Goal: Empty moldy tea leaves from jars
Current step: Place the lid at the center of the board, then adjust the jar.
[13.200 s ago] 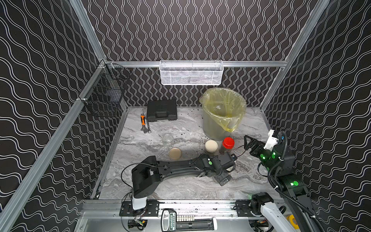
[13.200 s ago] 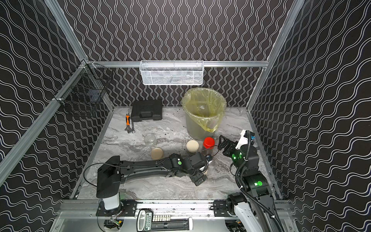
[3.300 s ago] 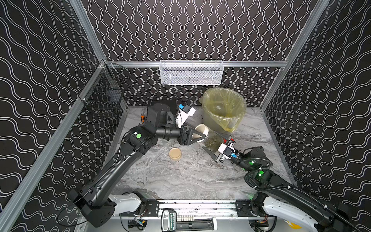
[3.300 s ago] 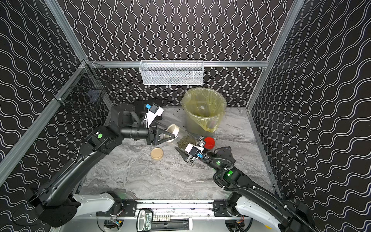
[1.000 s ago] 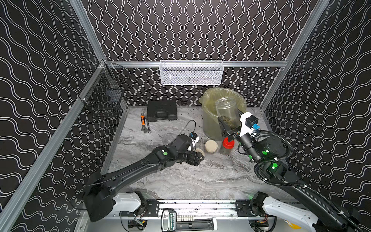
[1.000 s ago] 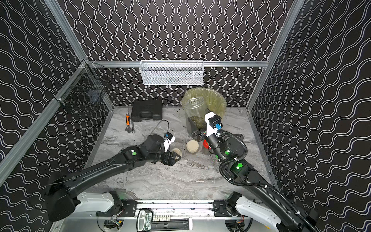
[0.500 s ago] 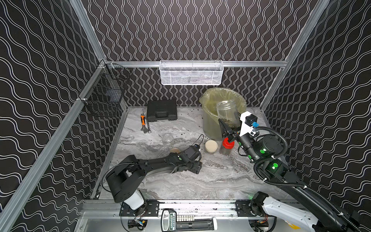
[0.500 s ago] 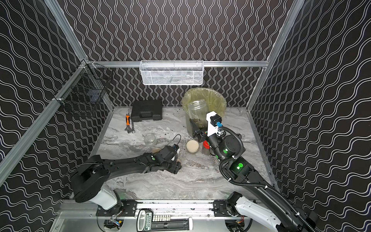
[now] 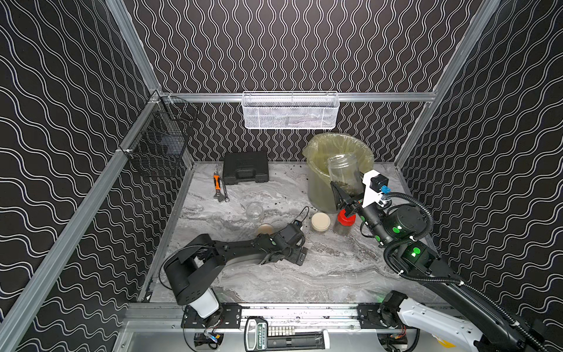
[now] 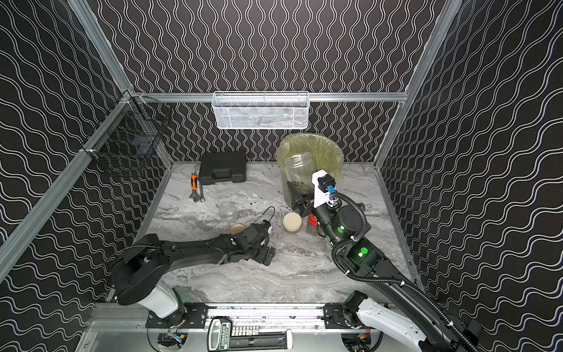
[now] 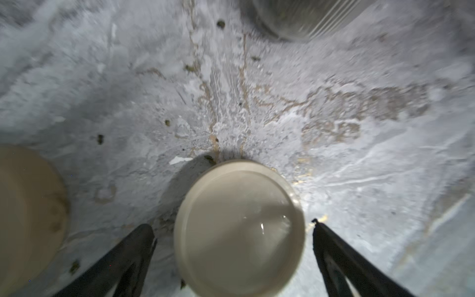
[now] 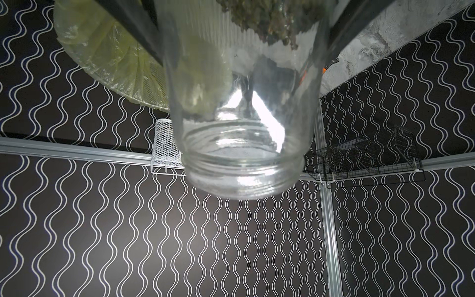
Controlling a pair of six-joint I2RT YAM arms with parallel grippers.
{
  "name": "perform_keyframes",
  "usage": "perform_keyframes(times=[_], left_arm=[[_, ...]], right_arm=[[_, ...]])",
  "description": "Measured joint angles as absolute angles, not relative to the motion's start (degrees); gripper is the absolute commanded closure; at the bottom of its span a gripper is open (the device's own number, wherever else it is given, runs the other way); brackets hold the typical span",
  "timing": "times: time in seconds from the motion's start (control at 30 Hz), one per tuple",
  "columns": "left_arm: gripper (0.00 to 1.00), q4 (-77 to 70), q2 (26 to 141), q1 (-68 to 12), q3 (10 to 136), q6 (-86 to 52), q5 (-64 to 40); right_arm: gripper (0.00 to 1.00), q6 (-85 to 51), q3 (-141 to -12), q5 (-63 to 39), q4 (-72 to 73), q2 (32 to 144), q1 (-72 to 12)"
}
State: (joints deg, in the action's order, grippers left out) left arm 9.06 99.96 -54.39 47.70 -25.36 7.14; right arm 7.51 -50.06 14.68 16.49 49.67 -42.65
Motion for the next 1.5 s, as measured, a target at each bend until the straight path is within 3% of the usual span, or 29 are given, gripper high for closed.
perform_keyframes(times=[0.27,0.57,0.87,1.33,1.5], left_arm=[[0.01,15.6,85.4,-53.7,53.9,-25.2,6.5],[0.01,16.4,74.3,-43.1,64.5,-27.6,-7.2],[0.01,2.8,73.7,-41.1,69.3,-33.2,-26.1],[0.01,-5.4,84.0,-41.0,77.7,-34.4,-30.2],[0.1,-6.0,85.1,-41.1,77.6,-34.7,-30.7]], right_arm=[[0.67,6.3,-50.3,14.6,15.6,50.5,-41.9],[0.68,4.9,-50.3,12.7,13.8,49.6,-41.0],[0.68,4.1,-50.4,9.5,12.4,49.3,-40.8],[0.67,5.7,-48.7,-4.6,13.2,48.8,-40.8],[0.66,6.6,-48.7,-7.7,13.3,49.1,-40.8]])
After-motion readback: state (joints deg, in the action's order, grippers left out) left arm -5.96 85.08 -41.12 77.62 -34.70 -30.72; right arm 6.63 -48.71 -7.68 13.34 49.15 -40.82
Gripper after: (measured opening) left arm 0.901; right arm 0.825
